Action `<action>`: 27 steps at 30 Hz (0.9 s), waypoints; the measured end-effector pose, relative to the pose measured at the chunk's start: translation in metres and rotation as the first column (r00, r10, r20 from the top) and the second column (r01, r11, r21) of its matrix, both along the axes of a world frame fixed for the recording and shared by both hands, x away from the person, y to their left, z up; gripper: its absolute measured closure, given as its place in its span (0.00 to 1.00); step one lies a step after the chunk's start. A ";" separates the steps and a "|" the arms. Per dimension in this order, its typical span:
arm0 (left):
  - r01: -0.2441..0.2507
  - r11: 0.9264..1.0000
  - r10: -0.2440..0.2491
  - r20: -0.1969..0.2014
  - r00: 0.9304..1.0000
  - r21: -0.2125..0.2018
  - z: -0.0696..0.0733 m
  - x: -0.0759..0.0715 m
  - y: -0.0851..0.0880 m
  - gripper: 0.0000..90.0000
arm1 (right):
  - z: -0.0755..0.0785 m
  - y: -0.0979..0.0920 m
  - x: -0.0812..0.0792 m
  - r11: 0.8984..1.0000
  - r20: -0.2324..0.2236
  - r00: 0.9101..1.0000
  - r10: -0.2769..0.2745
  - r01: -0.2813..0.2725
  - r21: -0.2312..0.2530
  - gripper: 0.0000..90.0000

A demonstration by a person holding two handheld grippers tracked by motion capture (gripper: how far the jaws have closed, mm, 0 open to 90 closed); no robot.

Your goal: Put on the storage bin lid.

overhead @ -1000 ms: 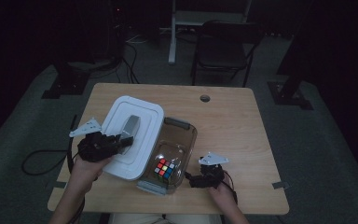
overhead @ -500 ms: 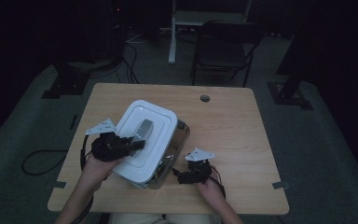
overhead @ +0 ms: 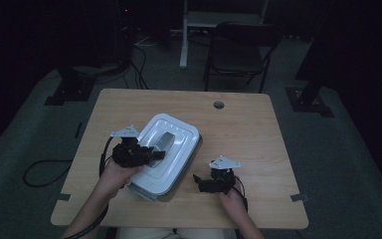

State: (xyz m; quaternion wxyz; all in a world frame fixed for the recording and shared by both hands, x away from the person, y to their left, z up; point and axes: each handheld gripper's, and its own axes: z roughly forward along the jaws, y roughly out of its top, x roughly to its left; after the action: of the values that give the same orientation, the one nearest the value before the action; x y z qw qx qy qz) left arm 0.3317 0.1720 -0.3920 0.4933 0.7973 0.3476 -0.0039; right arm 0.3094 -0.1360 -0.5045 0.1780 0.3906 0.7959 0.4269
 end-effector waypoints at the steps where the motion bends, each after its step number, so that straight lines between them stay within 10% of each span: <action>1: 0.000 1.000 0.000 -0.005 1.000 0.005 -0.001 0.001 -0.002 0.80 | 0.001 -0.001 0.000 1.000 0.000 1.000 -0.005 0.005 0.002 0.13; 11: -0.005 0.997 0.006 -0.020 1.000 0.073 -0.004 0.001 -0.017 0.79 | 0.002 -0.010 0.001 1.000 0.002 1.000 -0.026 0.026 0.015 0.13; 27: -0.034 0.999 0.034 0.006 0.999 0.036 0.007 0.000 0.002 0.63 | 0.006 -0.023 0.001 0.998 0.010 0.998 -0.060 0.060 0.021 0.13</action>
State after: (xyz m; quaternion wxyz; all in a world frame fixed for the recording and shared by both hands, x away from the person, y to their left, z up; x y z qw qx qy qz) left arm 0.3319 0.1741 -0.3850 0.4796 0.8002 0.3598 0.0128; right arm 0.3109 -0.1588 -0.4982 0.1911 0.4138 0.7784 0.4316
